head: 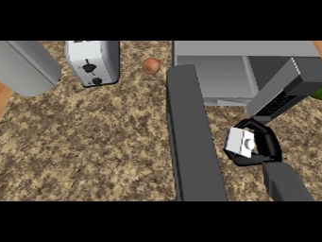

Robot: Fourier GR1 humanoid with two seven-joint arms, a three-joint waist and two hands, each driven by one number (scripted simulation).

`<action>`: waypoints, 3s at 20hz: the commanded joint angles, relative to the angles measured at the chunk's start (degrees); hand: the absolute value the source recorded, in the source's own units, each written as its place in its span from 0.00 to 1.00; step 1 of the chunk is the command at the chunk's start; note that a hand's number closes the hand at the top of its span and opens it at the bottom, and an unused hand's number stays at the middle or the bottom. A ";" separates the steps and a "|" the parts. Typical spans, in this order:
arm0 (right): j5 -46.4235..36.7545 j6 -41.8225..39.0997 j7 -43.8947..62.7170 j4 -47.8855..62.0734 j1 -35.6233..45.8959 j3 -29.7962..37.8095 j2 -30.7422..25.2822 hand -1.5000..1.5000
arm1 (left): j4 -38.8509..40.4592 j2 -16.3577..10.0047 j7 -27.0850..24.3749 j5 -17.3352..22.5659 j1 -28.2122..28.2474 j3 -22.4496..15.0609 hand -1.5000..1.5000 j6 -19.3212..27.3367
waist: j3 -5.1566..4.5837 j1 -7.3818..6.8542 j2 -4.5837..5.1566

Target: Pick up the milk, place it into the microwave and close the microwave

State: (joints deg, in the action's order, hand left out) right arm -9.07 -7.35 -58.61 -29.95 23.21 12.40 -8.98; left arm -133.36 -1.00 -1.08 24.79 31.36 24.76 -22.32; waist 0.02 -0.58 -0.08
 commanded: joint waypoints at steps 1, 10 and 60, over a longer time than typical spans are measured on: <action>-0.69 -1.89 0.62 -6.64 -0.68 -3.07 1.26 1.00 | -0.94 0.95 -1.11 0.93 1.29 -0.21 0.00 -0.07 | -0.06 0.34 -0.17; 0.27 4.55 16.02 -21.48 0.07 -5.33 5.11 1.00 | 1.97 0.86 -1.81 4.15 2.62 6.24 0.00 -6.18 | -0.05 0.01 -0.09; -20.73 54.31 25.94 24.57 37.49 -2.85 -7.32 0.00 | 9.85 -2.13 -1.34 -4.28 -9.06 0.95 0.00 -5.28 | 0.35 -8.40 4.12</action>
State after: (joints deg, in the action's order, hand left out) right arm -29.35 47.83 -31.07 -4.88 59.91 9.97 -17.10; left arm -124.39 -3.35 -1.61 22.16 22.15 26.03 -27.08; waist 0.26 -8.32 4.12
